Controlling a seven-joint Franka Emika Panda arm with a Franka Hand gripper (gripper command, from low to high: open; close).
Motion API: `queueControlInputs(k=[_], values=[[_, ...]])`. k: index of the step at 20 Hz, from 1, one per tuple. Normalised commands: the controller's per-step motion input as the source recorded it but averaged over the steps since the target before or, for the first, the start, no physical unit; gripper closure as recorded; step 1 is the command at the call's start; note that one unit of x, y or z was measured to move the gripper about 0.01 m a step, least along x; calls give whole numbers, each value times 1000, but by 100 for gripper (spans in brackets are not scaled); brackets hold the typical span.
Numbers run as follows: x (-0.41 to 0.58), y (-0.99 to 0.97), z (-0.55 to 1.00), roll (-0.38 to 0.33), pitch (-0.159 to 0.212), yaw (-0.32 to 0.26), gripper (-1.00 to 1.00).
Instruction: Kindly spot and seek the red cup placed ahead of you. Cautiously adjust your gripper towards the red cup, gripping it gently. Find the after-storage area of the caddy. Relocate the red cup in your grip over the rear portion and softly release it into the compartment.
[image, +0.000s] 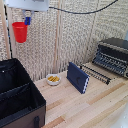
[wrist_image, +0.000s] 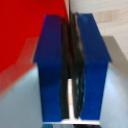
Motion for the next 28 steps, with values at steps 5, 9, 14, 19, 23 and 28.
queueControlInputs(k=[5,9,14,19,23,28], values=[[66,911,33,0,143,35,100],[4,833,-104,-40,138,49,100],[53,513,-385,-96,33,66,100],[155,290,-501,-113,-10,71,100],[187,199,-500,-154,-41,74,100],[135,204,-453,-211,-42,75,100]])
